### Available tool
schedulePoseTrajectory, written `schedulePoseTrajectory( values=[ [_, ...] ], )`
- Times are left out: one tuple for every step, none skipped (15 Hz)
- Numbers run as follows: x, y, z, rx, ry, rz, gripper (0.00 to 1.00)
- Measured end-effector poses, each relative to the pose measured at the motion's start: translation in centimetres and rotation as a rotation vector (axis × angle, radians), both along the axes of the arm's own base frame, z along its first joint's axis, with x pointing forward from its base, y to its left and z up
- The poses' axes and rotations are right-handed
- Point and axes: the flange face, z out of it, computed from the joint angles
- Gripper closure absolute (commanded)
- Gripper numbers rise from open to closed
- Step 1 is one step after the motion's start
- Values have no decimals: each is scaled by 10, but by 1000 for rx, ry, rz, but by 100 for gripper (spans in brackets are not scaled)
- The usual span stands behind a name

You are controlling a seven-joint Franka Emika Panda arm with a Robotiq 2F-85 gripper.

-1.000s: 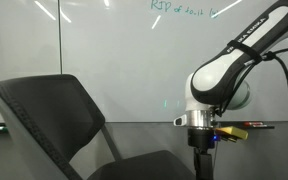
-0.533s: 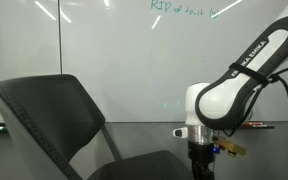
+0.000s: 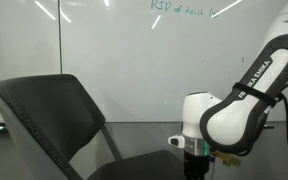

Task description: Use the marker on the chair to draw a smiley face on the whiteboard

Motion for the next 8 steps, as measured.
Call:
schedulePoseTrajectory(
  values=[
    [-1,3,-1,0,-11,9,0],
    [-2,5,-2,-2,-22,15,0],
    [-2,8,-2,-4,-36,17,0],
    [-2,11,-2,-5,-53,9,0],
    [-2,14,-2,-7,-72,-3,0],
    [-2,17,-1,-7,-96,-21,0],
    [-1,19,0,-9,-123,-42,0],
    [1,20,1,-11,-151,-69,0]
  ],
)
